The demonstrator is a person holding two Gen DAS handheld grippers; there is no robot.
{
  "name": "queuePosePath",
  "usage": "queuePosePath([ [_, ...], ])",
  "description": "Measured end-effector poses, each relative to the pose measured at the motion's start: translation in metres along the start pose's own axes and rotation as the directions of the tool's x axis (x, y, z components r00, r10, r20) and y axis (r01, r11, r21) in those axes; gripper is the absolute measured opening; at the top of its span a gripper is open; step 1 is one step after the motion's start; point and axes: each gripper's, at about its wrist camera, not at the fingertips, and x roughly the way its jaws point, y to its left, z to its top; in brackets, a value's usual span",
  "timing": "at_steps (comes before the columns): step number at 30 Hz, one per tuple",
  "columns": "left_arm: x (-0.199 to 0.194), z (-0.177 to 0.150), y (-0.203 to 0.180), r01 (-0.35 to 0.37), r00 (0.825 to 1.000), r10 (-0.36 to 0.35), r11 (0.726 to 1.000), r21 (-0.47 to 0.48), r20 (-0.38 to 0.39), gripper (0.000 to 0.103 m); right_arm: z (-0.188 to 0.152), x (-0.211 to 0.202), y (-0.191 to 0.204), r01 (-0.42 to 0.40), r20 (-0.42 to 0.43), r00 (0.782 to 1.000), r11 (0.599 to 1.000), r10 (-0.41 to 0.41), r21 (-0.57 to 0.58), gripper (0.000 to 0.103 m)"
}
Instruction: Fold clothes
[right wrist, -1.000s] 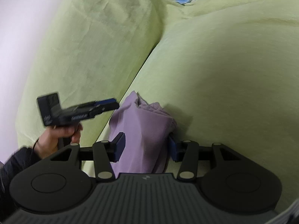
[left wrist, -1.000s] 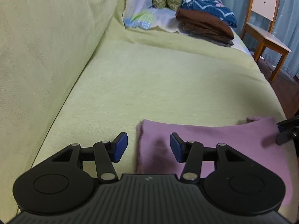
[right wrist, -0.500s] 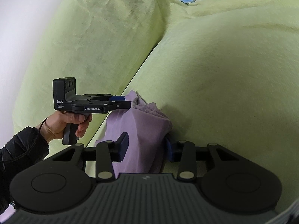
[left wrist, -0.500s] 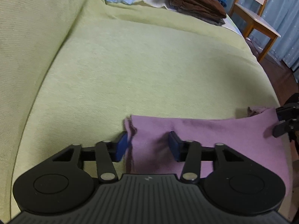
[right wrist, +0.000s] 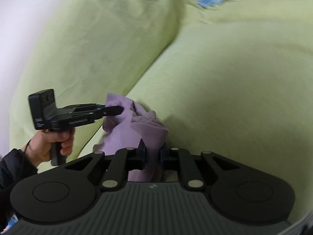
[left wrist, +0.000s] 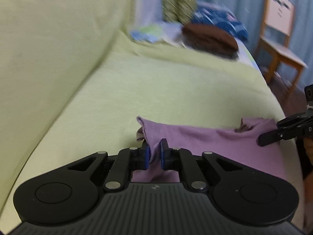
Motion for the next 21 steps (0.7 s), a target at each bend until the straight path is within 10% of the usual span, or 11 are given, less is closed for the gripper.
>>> queuePosePath([
  [12, -0.212, -0.089, -0.101, -0.135, 0.956, 0.198, 0.952, -0.276, 0.214, 0.006, 0.060, -0.072, 0.103, -0.331, -0.295, 0.931, 0.834, 0.213, -0.441, 0.009],
  [21, -0.156, -0.138, -0.040, -0.139, 0.978, 0.199, 0.855, -0.499, 0.068, 0.006, 0.060, 0.020, 0.100, -0.366, -0.506, 0.855, 0.822, 0.113, -0.435, 0.009],
])
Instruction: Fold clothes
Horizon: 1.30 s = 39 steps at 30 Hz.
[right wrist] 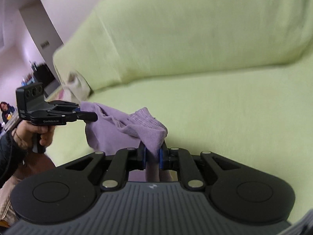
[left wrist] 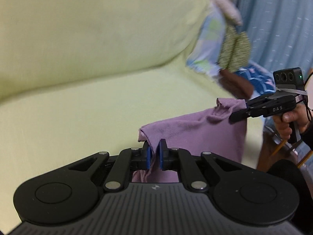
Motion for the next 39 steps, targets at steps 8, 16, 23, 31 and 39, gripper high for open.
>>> queuePosePath([
  [8, 0.075, -0.002, 0.066, -0.052, 0.996, 0.043, 0.993, -0.108, -0.081, 0.007, 0.002, 0.102, -0.082, 0.026, -0.073, 0.997, 0.990, -0.016, 0.141, 0.015],
  [16, 0.062, -0.016, 0.072, -0.114, 0.993, 0.108, 0.982, -0.147, -0.050, 0.025, -0.017, 0.067, -0.100, 0.118, 0.088, 0.985, 0.956, -0.146, 0.268, 0.035],
  [23, 0.027, -0.013, 0.030, -0.235, 0.970, 0.237, 0.971, -0.050, 0.048, 0.022, -0.051, 0.004, -0.067, 0.128, 0.281, 0.937, 0.950, -0.210, 0.283, 0.035],
  [31, 0.091, -0.007, -0.055, 0.049, 0.999, -0.050, 0.994, 0.095, 0.004, 0.022, -0.090, 0.019, 0.012, 0.108, 0.157, 0.983, 0.988, -0.091, -0.107, 0.033],
  [39, 0.160, 0.012, -0.094, 0.215, 0.973, -0.189, 0.952, 0.220, -0.132, 0.022, -0.114, -0.004, -0.016, 0.152, 0.137, 0.980, 0.988, -0.145, -0.040, 0.033],
])
